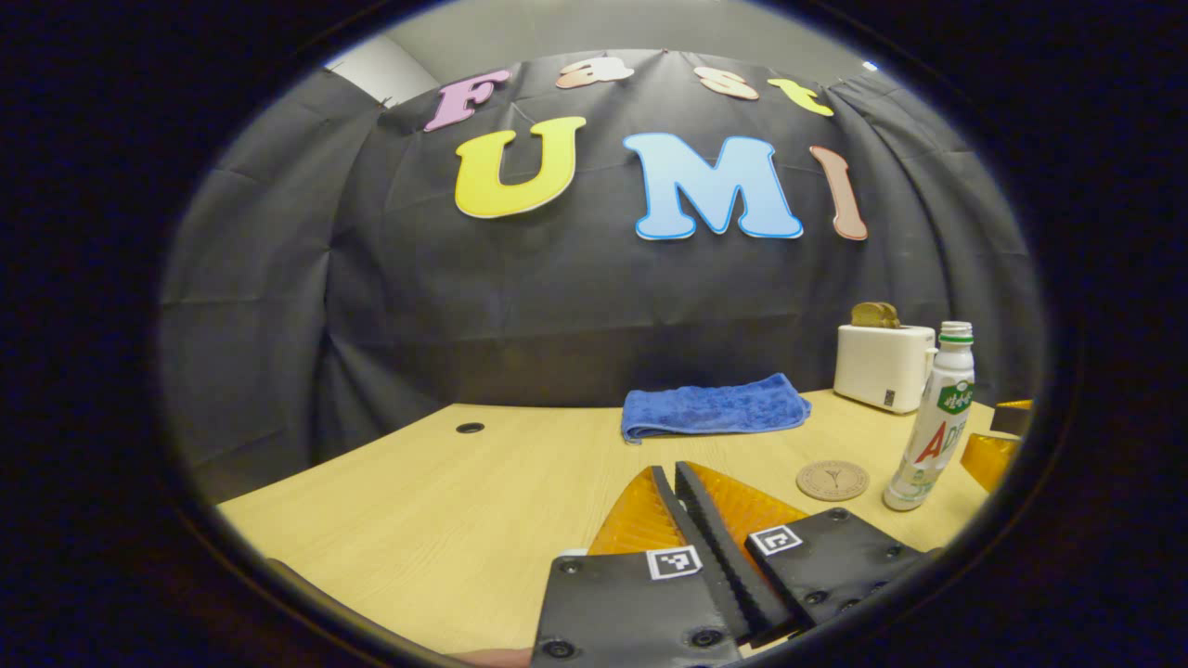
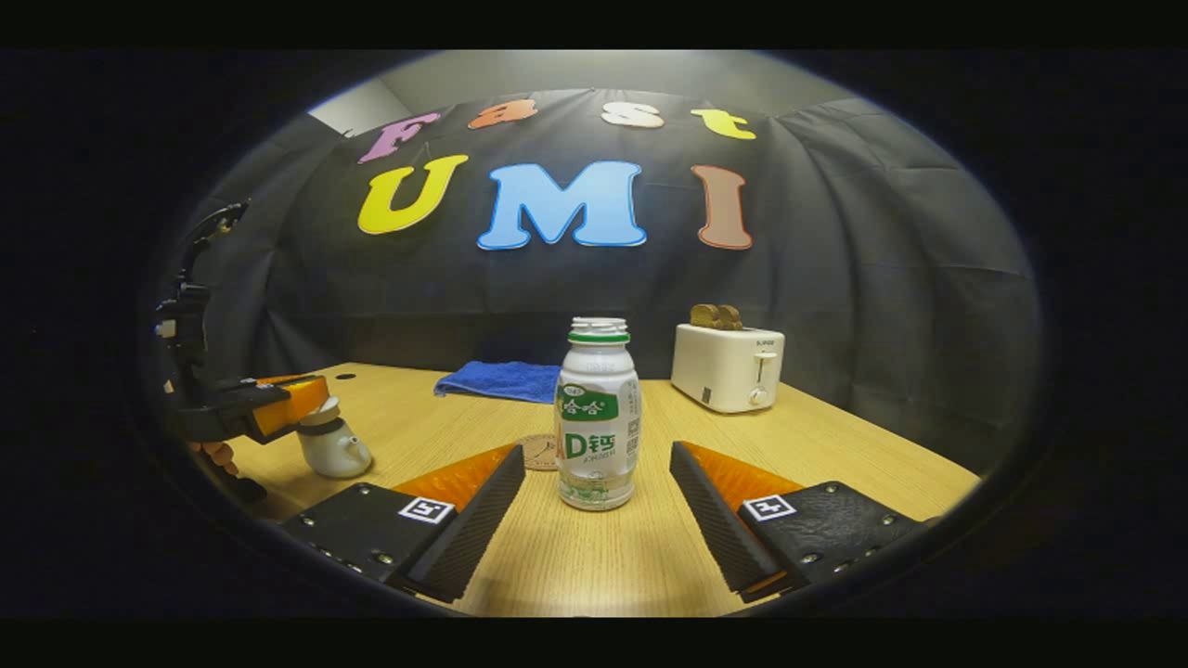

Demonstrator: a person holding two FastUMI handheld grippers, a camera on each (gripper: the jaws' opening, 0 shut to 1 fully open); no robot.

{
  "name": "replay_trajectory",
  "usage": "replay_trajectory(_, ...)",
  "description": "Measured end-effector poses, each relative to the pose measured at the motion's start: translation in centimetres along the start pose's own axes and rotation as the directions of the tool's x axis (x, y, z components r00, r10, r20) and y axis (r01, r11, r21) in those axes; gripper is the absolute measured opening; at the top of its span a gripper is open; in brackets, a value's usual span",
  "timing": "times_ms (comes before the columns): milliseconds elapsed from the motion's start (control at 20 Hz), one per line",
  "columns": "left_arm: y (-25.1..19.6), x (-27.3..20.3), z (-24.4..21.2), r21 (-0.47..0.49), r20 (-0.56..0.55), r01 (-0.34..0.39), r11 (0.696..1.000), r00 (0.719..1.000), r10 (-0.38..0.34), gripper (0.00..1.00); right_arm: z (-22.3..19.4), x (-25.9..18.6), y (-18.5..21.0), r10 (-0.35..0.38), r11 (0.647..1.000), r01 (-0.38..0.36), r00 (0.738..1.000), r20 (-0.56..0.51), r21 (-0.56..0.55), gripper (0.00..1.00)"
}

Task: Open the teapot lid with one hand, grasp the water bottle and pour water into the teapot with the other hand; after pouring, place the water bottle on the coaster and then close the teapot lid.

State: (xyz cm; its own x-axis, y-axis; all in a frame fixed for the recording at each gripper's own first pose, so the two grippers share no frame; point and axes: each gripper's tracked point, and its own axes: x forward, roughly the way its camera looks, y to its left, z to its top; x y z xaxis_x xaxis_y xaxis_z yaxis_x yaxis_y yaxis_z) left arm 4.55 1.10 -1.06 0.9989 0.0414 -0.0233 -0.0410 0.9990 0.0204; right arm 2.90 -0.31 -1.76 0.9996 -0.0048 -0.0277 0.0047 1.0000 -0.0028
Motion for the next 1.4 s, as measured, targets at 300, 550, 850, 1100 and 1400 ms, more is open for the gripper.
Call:
replay_trajectory(300,1.5,-0.8,2.0,-0.002,0.031,-0.008,1.0,0.999,0.008,0.06,0.5,0.9,-0.5,-0.001,1.0,0.001,1.0,0.004,0.006,0.97)
replay_trajectory(550,4.2,-1.3,2.5,0.0,0.035,-0.042,0.999,0.999,0.042,0.07,0.3,2.9,-0.5,0.013,1.0,-0.013,1.0,-0.018,0.0,0.97)
replay_trajectory(850,7.1,-2.0,2.5,0.006,0.036,-0.079,0.997,0.996,0.079,1.0,-0.8,5.5,-0.5,0.012,1.0,-0.011,0.998,-0.058,0.009,0.97)
replay_trajectory(1100,9.1,-2.2,1.6,-0.009,0.021,-0.109,0.994,0.994,0.109,1.0,-2.4,7.0,-0.8,-0.006,1.0,0.007,0.995,-0.103,0.006,0.97)
replay_trajectory(1400,10.8,-2.3,0.2,-0.02,-0.001,-0.128,0.992,0.992,0.128,0.06,-2.6,7.8,-0.5,-0.016,1.0,0.016,0.994,-0.11,-0.005,0.81)
